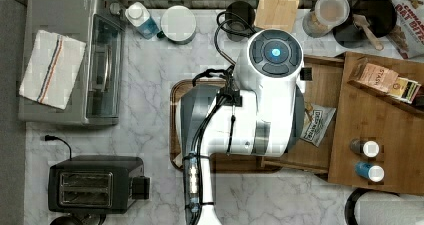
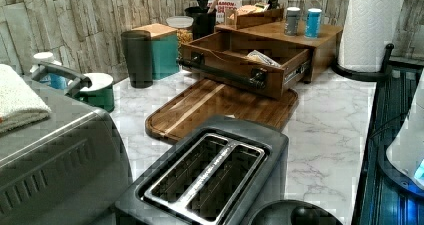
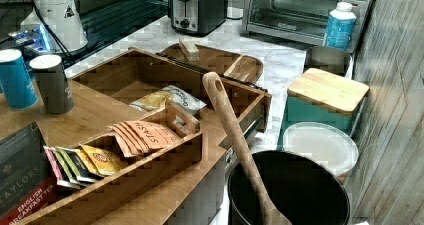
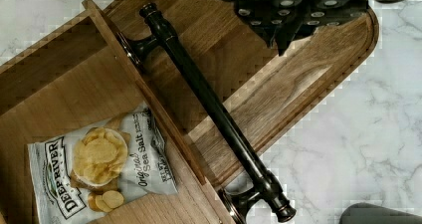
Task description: Close the drawer.
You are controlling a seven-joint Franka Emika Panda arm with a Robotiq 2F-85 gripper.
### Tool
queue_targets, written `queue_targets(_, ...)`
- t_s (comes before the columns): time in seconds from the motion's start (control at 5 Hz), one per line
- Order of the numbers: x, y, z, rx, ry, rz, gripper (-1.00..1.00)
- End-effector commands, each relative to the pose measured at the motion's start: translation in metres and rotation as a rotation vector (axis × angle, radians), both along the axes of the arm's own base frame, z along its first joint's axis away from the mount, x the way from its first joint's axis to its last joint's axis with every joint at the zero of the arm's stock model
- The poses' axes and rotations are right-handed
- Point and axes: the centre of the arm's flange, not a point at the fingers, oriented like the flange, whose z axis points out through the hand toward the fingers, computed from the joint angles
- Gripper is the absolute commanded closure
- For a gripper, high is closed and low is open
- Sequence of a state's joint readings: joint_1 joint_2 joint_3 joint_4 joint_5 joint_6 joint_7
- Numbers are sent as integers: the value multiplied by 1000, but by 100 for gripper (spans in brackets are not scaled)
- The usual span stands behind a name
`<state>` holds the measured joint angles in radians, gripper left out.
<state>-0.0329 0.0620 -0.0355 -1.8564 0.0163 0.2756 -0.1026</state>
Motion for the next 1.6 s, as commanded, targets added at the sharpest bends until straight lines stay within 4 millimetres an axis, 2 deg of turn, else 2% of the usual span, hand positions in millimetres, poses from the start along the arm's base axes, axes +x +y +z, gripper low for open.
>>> queue_targets(0.2, 0, -1, -1, 0, 2, -2, 100)
queue_targets(0.4, -5, 11, -18, 12, -26, 124, 100)
queue_targets(0.6, -9, 41, -38, -9, -46, 352, 100)
queue_targets(0.8, -3, 89, -71, -116, -21, 571, 100)
queue_targets(1.0, -3, 100, -106, -111, -67, 657, 100)
queue_targets(1.2, -4, 119, -136, -188, -54, 755, 100)
queue_targets(1.4, -7, 106, -167, -176, -5, 721, 100)
queue_targets(1.6, -14, 74, -184, -153, -10, 696, 100)
